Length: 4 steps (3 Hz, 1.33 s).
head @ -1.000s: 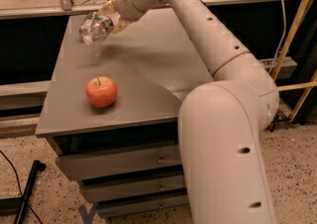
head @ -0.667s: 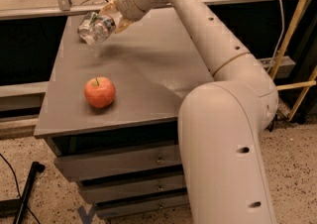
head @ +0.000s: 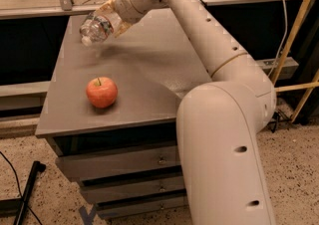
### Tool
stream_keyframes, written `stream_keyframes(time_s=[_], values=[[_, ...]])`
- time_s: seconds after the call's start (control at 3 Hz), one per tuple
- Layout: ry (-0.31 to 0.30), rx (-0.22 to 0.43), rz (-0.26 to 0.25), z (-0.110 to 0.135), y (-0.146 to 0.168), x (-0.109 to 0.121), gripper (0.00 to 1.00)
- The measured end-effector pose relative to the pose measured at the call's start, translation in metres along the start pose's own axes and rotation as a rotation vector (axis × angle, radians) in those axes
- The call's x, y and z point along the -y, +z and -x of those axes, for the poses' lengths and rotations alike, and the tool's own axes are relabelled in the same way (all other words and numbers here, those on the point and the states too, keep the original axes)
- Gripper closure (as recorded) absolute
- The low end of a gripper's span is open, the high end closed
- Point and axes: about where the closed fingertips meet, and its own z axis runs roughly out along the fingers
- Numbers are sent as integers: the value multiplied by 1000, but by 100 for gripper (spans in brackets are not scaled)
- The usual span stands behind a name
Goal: Move water bottle near green can
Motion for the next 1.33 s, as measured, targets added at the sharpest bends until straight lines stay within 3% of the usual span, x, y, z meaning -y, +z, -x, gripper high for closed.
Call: stream_keyframes(time_s=[0.33, 0.67, 1.0, 1.33], values=[[29, 23, 37, 1, 13, -13, 0], [29, 23, 37, 1, 13, -13, 0], [36, 19, 6, -2, 5, -12, 0], [68, -45, -110, -16, -43, -15, 0]])
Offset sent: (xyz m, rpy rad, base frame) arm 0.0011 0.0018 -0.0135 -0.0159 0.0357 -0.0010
